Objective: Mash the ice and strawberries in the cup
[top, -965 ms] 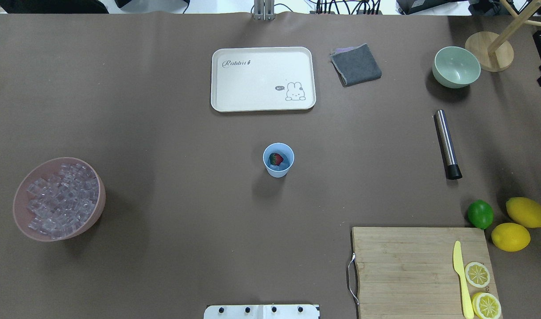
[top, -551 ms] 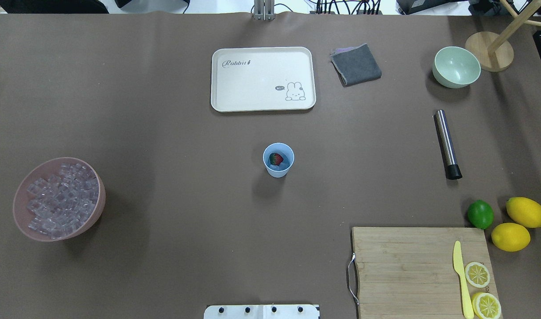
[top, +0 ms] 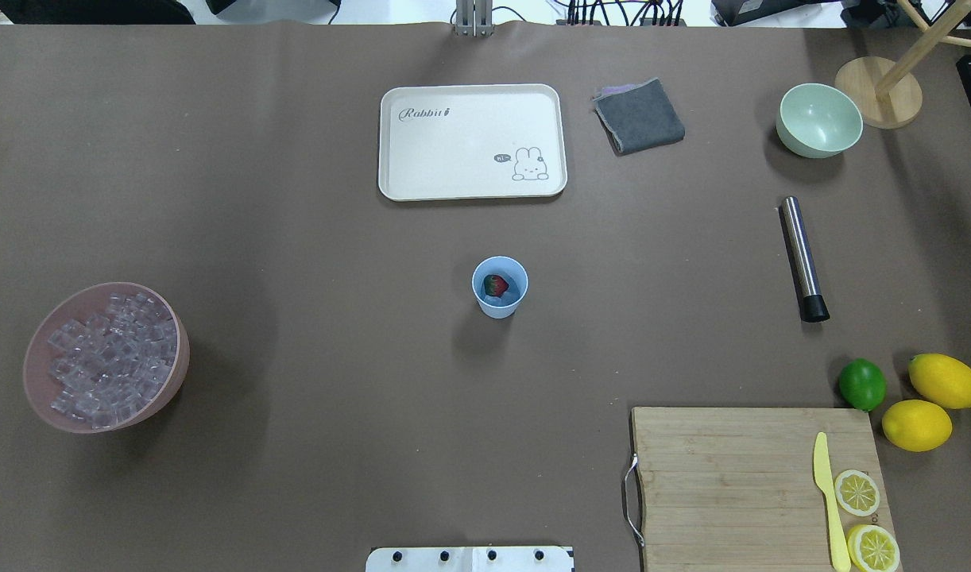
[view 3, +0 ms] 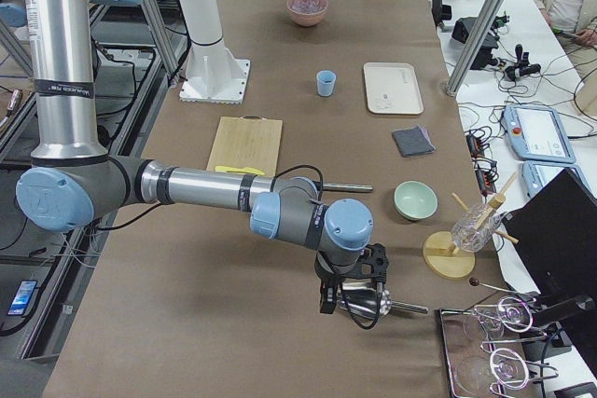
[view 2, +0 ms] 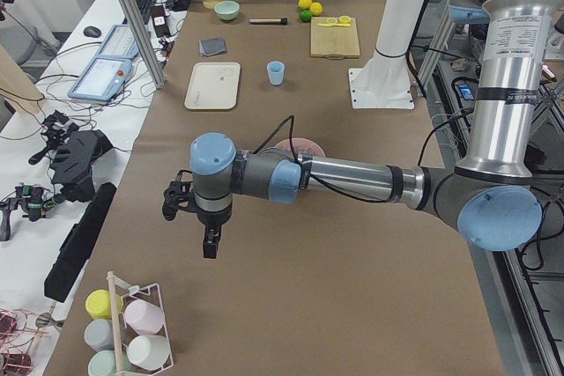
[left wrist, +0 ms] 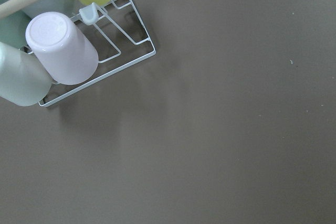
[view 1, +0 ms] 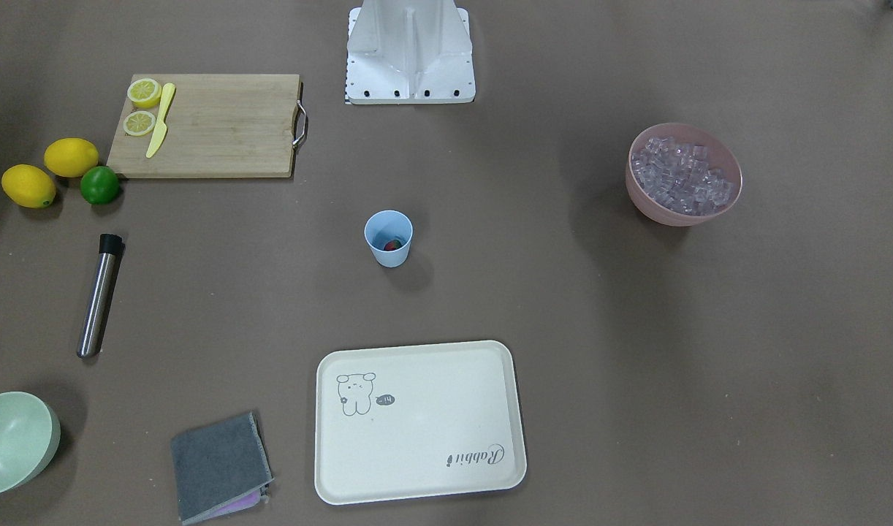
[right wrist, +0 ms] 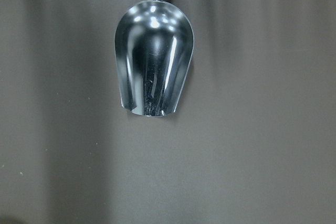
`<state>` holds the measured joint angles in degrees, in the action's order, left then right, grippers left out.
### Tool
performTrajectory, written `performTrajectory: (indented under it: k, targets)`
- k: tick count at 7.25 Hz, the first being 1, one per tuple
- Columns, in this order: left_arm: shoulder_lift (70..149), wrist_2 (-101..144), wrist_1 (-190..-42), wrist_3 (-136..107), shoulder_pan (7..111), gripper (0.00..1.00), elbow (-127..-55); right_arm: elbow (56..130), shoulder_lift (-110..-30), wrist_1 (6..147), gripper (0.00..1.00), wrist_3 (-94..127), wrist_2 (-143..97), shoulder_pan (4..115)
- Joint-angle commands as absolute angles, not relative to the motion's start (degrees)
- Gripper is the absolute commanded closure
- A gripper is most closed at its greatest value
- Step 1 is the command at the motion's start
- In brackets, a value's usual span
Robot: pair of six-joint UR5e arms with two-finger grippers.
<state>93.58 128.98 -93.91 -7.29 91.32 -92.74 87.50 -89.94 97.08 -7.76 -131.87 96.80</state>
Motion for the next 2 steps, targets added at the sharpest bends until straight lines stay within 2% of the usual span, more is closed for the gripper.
performTrajectory:
  k: [1,2]
  targets:
    - [92.03,129.02,-94.39,-7.29,91.67,0.02,-92.55,87.45,-90.35,97.03,0.00,-7.21,-131.84,97.12]
    - [91.93,129.02,-94.48,-7.29,91.67,0.02,-92.55,87.54,-90.44,96.94,0.00,-6.86,-131.92,97.12]
